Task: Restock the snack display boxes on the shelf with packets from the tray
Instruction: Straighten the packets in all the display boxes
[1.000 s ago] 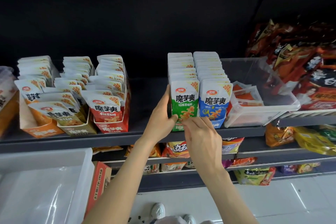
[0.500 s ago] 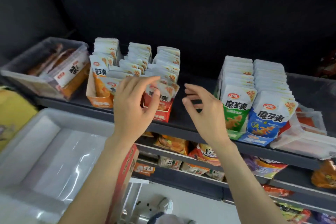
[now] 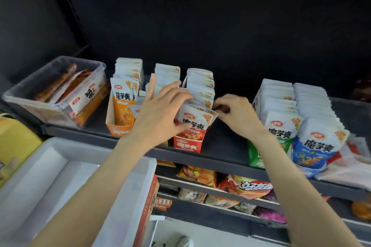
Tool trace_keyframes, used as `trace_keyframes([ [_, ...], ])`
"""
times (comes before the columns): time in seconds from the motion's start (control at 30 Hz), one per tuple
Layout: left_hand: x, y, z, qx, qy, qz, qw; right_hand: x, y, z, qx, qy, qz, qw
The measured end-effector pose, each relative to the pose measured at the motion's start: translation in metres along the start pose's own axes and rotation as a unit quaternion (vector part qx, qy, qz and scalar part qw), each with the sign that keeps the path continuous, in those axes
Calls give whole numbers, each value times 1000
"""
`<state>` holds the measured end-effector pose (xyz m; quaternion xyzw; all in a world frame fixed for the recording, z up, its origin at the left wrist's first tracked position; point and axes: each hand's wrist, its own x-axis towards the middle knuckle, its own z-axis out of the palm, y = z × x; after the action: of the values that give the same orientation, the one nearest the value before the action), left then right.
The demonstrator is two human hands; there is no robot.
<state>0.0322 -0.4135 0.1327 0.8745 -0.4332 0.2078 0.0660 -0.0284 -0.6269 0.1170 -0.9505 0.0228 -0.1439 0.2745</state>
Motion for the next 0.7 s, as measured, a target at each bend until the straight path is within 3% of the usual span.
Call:
trace_keyframes([
  [0.13, -1, -1, 0, 1, 8, -10, 1000, -9, 5, 17, 35, 7, -8, 999],
  [0.43, 7, 8, -1, 14, 5, -4, 1000, -9, 2, 1, -136, -66, -64, 986],
  [0.7, 19, 37, 5, -58, -12, 53, 997, -43, 13, -31, -201, -60, -20, 978],
])
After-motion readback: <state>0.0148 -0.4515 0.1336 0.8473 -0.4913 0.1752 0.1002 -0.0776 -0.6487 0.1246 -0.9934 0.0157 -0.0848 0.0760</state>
